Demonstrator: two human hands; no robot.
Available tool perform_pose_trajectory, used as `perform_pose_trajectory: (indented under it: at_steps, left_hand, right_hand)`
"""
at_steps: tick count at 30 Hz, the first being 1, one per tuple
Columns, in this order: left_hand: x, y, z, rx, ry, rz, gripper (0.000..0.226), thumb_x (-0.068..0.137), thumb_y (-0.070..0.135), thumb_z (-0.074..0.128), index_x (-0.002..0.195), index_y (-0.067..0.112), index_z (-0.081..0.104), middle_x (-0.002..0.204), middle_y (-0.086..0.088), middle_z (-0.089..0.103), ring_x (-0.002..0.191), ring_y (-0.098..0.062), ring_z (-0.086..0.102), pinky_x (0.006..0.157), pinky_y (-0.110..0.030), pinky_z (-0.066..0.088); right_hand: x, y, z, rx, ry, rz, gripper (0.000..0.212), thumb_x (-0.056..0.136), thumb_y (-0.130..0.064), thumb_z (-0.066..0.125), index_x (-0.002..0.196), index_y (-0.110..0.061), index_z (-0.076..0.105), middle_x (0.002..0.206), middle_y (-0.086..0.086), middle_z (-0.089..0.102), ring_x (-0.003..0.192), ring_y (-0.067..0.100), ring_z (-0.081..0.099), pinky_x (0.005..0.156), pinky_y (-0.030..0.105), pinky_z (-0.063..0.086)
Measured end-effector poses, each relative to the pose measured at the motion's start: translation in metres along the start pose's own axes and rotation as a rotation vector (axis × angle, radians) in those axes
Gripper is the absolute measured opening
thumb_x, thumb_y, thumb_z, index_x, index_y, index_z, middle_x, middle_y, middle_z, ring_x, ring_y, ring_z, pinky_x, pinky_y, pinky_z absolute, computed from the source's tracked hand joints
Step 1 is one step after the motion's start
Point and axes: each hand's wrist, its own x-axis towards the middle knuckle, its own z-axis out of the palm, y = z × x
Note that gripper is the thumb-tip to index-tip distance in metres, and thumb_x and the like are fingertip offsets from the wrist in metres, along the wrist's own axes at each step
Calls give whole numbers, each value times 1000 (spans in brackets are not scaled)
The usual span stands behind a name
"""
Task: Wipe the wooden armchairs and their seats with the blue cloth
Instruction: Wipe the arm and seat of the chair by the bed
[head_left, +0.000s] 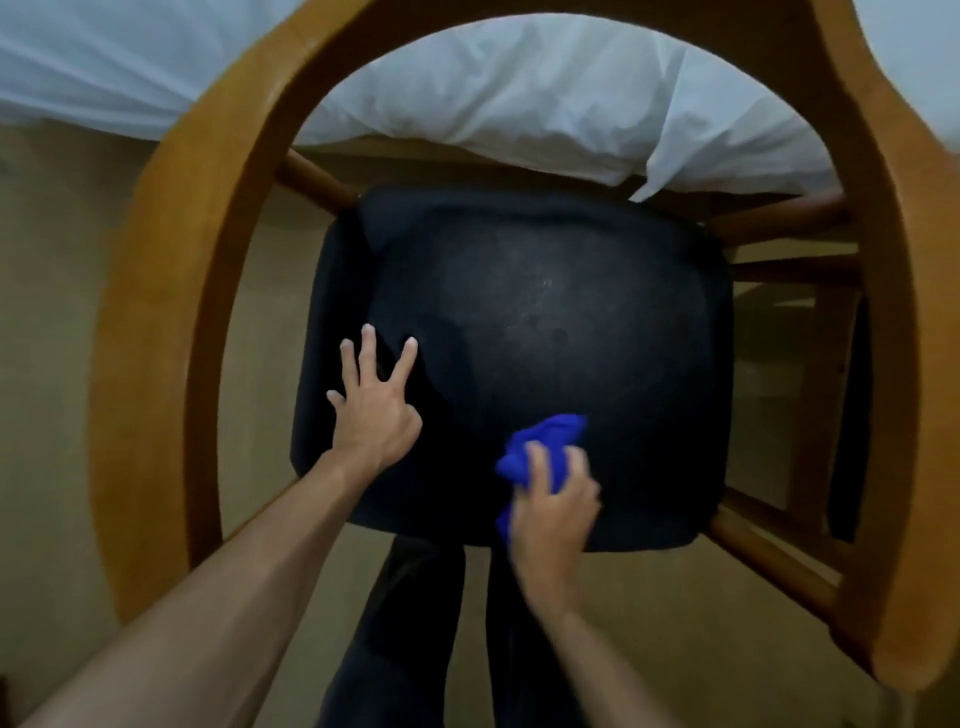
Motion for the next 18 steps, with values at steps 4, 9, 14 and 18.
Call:
perform_pose_trajectory:
  at_steps: [4, 9, 14, 18]
  left_hand:
    - [3, -6, -3, 8, -12, 22, 78, 88, 7, 45, 152, 36, 11, 159, -5, -18, 145, -29, -18, 107, -68, 17]
    - [1, -5, 1, 64, 17, 6, 78, 89, 10, 47, 151, 39, 9, 159, -3, -17, 145, -27, -16, 106, -70, 16]
    - [-2, -5, 5, 76, 41, 9, 79, 89, 10, 47, 151, 39, 8, 158, -3, -18, 145, -27, -17, 105, -71, 17]
    - [-1, -3, 1, 72, 42, 17, 75, 89, 10, 47, 151, 36, 14, 159, -5, -16, 145, -29, -15, 104, -70, 21]
  right_hand:
    - [-63, -60, 35, 5, -243, -595, 57, 75, -14, 66, 127, -33, 51, 132, 10, 42, 91, 24, 49, 68, 34, 48]
    - [-29, 66, 2, -38, -206, -559, 39, 89, -20, 55, 124, -38, 50, 136, 7, 43, 100, 30, 54, 76, 38, 47]
    - [-9, 141, -41, -40, -92, 64, 67, 74, -5, 77, 130, -24, 45, 128, 23, 48, 102, 40, 51, 85, 52, 47]
    - [10, 110, -26, -14, 115, 373, 45, 85, -12, 66, 127, -13, 51, 126, 25, 44, 105, 44, 47, 89, 55, 42]
